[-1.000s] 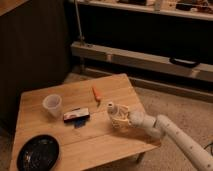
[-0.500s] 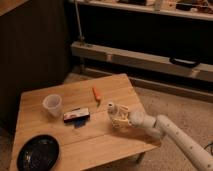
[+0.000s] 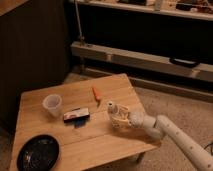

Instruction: Stand the bottle upright

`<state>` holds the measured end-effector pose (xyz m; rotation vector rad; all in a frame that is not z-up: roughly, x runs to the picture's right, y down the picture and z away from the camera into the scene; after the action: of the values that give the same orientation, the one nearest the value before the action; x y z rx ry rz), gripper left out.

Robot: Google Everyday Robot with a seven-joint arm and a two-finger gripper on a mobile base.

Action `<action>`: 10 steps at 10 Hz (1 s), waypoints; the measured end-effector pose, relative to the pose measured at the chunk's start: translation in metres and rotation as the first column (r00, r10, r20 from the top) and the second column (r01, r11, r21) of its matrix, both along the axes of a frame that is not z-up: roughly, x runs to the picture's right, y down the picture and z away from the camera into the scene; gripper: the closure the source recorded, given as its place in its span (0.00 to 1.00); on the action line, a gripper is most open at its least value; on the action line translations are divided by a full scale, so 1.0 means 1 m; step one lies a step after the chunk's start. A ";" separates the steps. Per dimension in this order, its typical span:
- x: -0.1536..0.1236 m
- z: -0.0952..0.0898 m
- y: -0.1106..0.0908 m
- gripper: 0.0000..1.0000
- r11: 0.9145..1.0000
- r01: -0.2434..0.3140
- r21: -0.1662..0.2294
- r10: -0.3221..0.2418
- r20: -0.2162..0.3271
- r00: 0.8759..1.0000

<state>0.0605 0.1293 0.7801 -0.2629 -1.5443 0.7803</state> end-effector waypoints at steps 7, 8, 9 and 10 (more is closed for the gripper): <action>0.038 0.001 0.016 0.22 0.998 0.062 -0.028 -0.065 -0.098 0.993; 0.041 0.002 0.017 0.22 0.997 0.073 -0.031 -0.076 -0.108 0.991; 0.046 0.002 0.017 0.22 0.996 0.079 -0.033 -0.083 -0.120 0.989; 0.050 0.002 0.017 0.22 0.996 0.083 -0.035 -0.087 -0.129 0.988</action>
<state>0.1102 0.1467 0.7818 -0.2923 -1.3911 0.7387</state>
